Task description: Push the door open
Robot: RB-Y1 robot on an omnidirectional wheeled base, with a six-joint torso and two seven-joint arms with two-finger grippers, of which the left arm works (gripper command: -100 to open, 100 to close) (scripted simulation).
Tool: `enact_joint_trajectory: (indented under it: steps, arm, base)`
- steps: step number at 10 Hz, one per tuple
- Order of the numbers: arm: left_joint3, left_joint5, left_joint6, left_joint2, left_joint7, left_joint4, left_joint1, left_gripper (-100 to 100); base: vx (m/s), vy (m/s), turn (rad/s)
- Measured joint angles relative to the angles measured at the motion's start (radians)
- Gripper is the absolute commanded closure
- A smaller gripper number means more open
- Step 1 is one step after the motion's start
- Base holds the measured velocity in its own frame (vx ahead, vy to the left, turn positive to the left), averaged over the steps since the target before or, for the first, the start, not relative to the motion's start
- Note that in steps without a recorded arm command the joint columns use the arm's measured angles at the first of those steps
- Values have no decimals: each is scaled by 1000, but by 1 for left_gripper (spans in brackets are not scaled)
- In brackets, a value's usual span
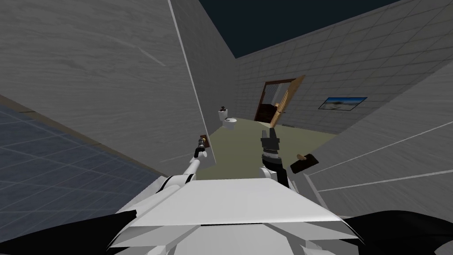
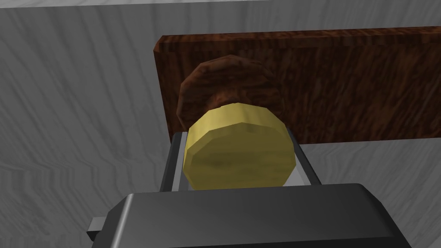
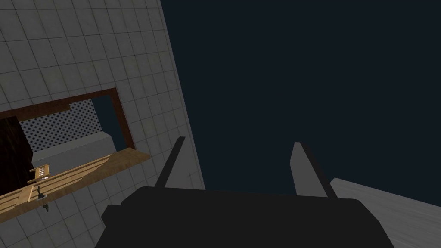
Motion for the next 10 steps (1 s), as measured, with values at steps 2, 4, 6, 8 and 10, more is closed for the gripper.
enact_joint_trajectory:
  steps: [2, 4, 6, 8, 10]
  arm:
    - [15, 9, -19, 19, 4, 37, -16, 100]
    - [37, 17, -10, 19, -13, 9, -2, 100]
    - [55, 25, -5, 21, -25, 3, 7, 100]
    - [71, 32, -3, 24, -35, -6, 16, 100]
    - [77, 36, -15, 32, -33, 16, 5, 100]
  base:
    - [147, -72, 59]
    - [151, -61, 39]
    - [164, -55, 44]
    - [128, -29, 42]
    - [145, -21, 40]
